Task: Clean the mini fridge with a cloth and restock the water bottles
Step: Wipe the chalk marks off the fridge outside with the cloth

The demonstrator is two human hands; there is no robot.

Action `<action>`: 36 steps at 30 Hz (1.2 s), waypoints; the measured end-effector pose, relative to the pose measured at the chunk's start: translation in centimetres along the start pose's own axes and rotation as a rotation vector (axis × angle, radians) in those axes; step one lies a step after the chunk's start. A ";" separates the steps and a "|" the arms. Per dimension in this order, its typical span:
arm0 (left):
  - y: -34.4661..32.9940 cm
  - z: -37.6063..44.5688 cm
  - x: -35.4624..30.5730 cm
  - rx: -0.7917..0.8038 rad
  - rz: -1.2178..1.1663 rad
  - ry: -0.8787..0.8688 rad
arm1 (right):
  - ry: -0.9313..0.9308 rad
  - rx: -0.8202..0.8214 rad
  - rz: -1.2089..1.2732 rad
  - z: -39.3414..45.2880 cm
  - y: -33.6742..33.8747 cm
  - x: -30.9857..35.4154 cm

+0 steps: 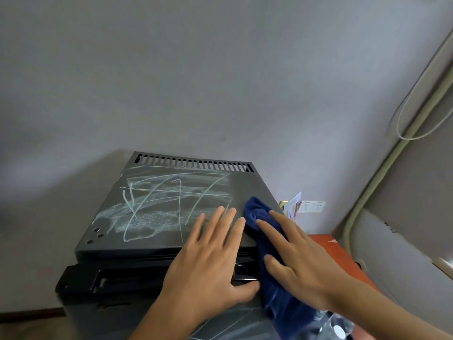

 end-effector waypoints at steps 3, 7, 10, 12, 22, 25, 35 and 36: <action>-0.4 0.2 0.0 0.016 0.002 0.008 | -0.019 -0.015 -0.020 1.0 -0.5 -0.1; -0.9 0.2 0.0 -0.019 0.006 -0.003 | -0.096 -0.008 0.058 5.6 -1.0 -1.2; -1.2 0.5 0.0 -0.036 0.004 -0.008 | -0.123 -0.002 0.110 11.3 -1.6 -2.8; -1.3 0.7 0.1 -0.030 0.024 -0.007 | -0.157 -0.009 0.125 16.0 -2.2 -3.9; -0.7 1.2 1.0 -0.040 -0.021 0.051 | -0.242 0.044 0.204 31.3 -2.9 -6.0; -0.7 1.1 1.1 0.039 -0.005 0.062 | -0.240 0.042 0.199 31.2 -3.1 -6.0; 1.1 0.2 -0.1 0.064 -0.019 0.120 | -0.229 -0.017 0.176 19.7 -2.8 -3.3; 1.0 0.2 -0.2 0.064 -0.013 0.122 | -0.240 -0.031 0.172 17.6 -2.6 -2.7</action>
Point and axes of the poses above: each hand's wrist, its own z-axis towards the middle knuckle, its own y-axis out of the back of the hand, x = y × z, the point moved 1 cm from there along z, towards the middle knuckle, and after that the axes turned 2 degrees about -z, right-handed, at the moved point
